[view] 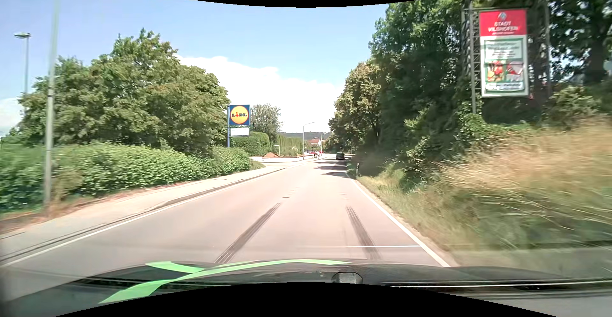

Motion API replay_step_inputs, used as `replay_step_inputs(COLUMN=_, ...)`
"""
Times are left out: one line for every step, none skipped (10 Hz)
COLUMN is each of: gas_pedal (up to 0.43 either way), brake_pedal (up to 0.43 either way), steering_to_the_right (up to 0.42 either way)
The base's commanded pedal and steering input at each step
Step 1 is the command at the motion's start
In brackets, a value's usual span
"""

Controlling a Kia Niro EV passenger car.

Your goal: Follow the waypoints while adhering to traffic rules and regulations

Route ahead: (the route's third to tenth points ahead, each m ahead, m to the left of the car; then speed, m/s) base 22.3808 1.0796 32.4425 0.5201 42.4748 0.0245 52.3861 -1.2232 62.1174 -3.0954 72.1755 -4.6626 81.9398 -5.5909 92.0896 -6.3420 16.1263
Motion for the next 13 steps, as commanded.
replay_step_inputs(gas_pedal=0.059, brake_pedal=0.000, steering_to_the_right=0.006)
replay_step_inputs(gas_pedal=0.059, brake_pedal=0.000, steering_to_the_right=0.005)
replay_step_inputs(gas_pedal=0.059, brake_pedal=0.000, steering_to_the_right=0.006)
replay_step_inputs(gas_pedal=0.059, brake_pedal=0.000, steering_to_the_right=0.006)
replay_step_inputs(gas_pedal=0.039, brake_pedal=0.000, steering_to_the_right=0.007)
replay_step_inputs(gas_pedal=0.020, brake_pedal=0.000, steering_to_the_right=0.009)
replay_step_inputs(gas_pedal=0.020, brake_pedal=0.000, steering_to_the_right=0.011)
replay_step_inputs(gas_pedal=0.008, brake_pedal=0.000, steering_to_the_right=0.011)
replay_step_inputs(gas_pedal=0.008, brake_pedal=0.000, steering_to_the_right=0.011)
replay_step_inputs(gas_pedal=0.000, brake_pedal=0.000, steering_to_the_right=0.012)
replay_step_inputs(gas_pedal=0.000, brake_pedal=0.000, steering_to_the_right=0.013)
replay_step_inputs(gas_pedal=0.000, brake_pedal=0.000, steering_to_the_right=0.013)
replay_step_inputs(gas_pedal=0.000, brake_pedal=0.000, steering_to_the_right=0.014)
